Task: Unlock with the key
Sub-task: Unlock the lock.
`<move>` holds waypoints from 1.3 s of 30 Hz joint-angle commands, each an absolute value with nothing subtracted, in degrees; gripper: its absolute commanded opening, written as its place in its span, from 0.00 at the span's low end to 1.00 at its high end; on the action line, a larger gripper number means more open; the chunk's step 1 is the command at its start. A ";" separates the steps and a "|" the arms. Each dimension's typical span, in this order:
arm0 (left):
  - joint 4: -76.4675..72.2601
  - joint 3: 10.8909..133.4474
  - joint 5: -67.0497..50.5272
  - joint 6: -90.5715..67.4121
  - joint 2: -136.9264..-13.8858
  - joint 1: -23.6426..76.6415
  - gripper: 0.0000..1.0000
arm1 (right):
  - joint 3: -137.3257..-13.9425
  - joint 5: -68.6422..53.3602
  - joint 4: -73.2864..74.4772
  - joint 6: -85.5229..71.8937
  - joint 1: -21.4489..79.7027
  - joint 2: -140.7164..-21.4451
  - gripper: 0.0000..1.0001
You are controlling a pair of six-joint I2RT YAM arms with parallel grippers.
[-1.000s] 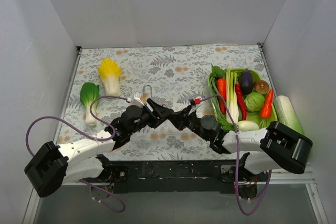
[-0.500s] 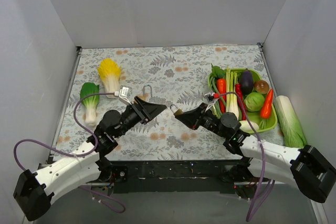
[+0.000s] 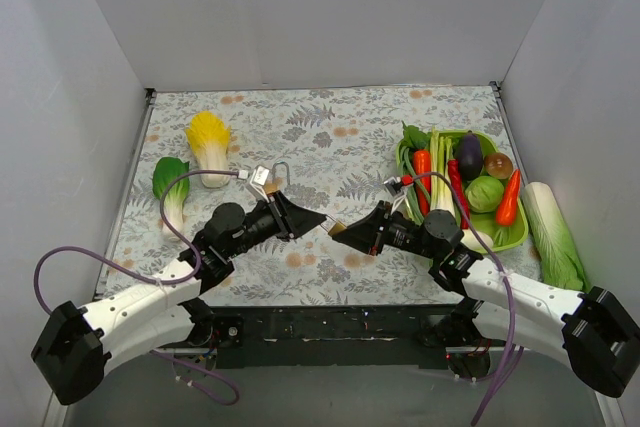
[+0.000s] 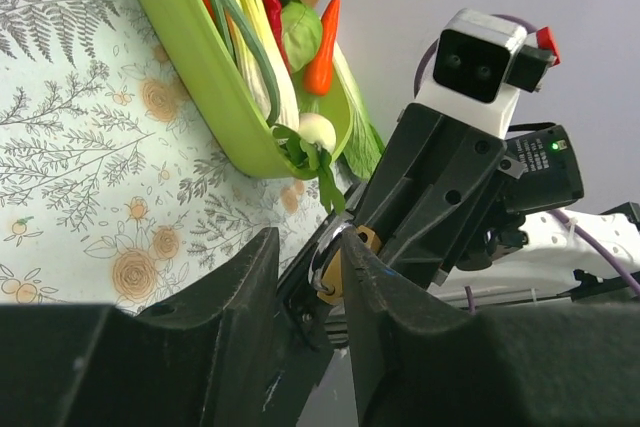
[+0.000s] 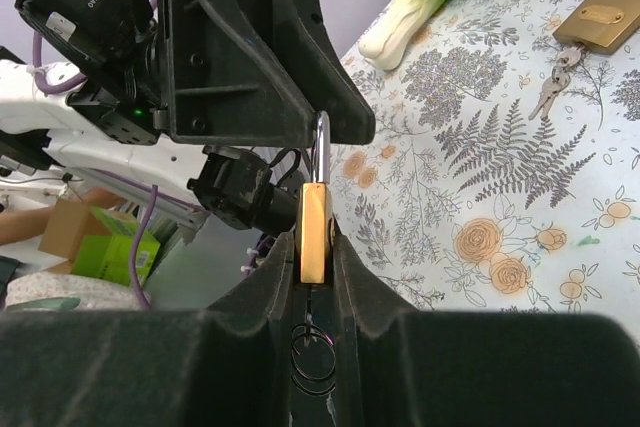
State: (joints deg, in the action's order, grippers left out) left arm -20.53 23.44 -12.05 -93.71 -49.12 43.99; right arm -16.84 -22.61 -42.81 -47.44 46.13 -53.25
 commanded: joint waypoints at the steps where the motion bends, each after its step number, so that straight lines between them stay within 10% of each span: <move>1: -25.83 23.91 -14.76 -94.04 -50.45 43.77 0.30 | -20.21 -23.03 -45.26 -46.85 45.97 -52.47 0.01; 39: -21.02 27.76 -10.46 -91.94 -55.89 43.77 0.43 | -21.97 -26.19 -41.31 -45.35 45.26 -52.29 0.01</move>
